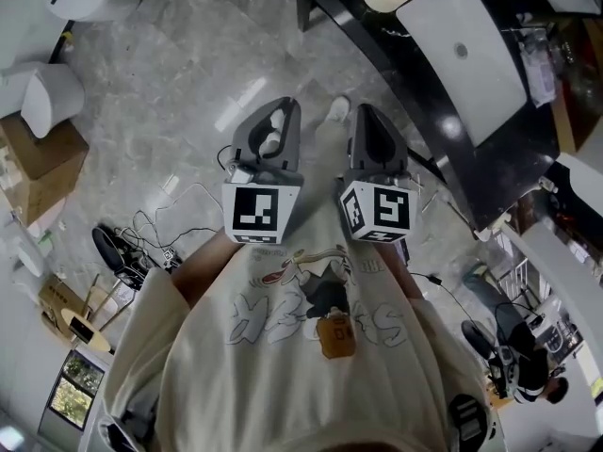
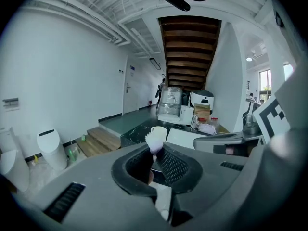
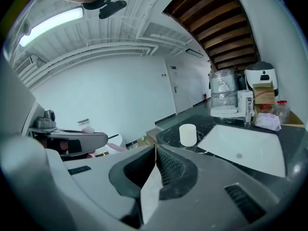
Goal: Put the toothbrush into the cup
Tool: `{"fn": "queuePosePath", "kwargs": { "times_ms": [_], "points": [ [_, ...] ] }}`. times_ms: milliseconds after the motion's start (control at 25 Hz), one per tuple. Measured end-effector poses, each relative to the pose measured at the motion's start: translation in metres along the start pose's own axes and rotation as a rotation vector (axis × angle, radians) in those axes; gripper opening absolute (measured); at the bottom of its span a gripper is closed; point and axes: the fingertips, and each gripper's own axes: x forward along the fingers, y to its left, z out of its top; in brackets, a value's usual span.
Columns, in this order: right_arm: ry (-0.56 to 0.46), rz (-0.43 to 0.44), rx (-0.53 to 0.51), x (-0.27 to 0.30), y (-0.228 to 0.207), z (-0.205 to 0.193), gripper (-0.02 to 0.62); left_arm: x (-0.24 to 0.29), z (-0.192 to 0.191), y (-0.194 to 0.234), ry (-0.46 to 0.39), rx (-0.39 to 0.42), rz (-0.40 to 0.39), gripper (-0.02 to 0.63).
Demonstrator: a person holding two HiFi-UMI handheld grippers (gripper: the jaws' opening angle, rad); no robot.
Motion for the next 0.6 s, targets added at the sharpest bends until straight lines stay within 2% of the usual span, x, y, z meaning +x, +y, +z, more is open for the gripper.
{"fn": "queuePosePath", "kwargs": {
  "times_ms": [280, 600],
  "points": [
    [-0.003, 0.070, -0.004, 0.030, -0.059, 0.031, 0.023, 0.058, 0.023, -0.025, 0.009, 0.018, 0.072, 0.032],
    [0.006, 0.116, 0.049, 0.049, -0.107, 0.044, 0.023, 0.091, 0.036, -0.045, 0.010, 0.036, 0.161, 0.032]
  ]
}}
